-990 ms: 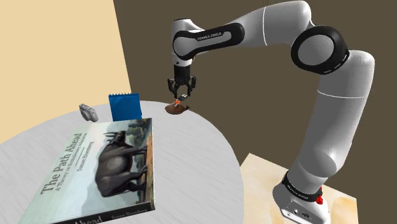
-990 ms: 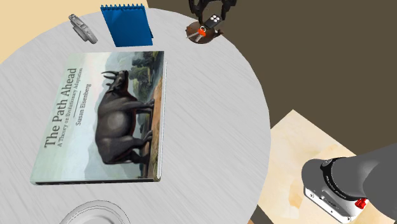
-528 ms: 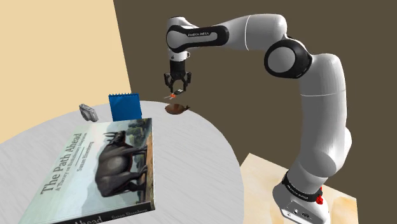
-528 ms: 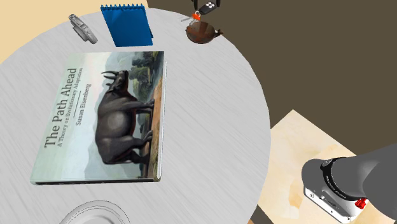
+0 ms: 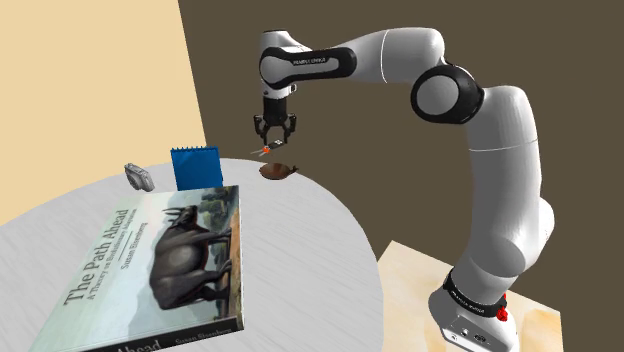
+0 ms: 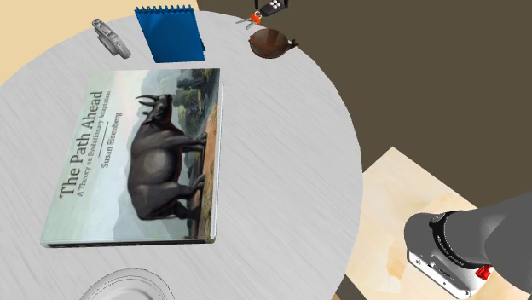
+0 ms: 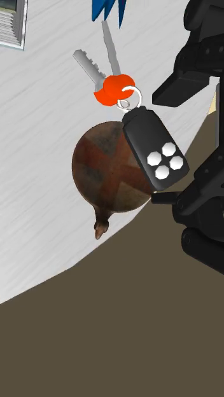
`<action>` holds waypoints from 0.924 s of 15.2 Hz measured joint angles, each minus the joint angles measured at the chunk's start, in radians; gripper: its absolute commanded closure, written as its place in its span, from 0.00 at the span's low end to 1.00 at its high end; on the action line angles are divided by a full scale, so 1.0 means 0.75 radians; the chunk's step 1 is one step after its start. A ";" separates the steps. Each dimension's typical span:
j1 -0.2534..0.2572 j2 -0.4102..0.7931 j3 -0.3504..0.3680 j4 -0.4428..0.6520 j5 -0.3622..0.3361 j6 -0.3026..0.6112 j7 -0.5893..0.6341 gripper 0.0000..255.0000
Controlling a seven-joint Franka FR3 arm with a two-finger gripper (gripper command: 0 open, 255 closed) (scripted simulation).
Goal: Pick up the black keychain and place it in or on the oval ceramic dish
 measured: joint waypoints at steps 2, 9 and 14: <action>-0.008 0.048 0.018 0.043 -0.028 0.006 -0.065 1.00; -0.006 0.026 0.007 -0.084 -0.038 0.171 -0.261 1.00; 0.023 0.076 -0.022 -0.052 -0.022 0.143 -0.248 1.00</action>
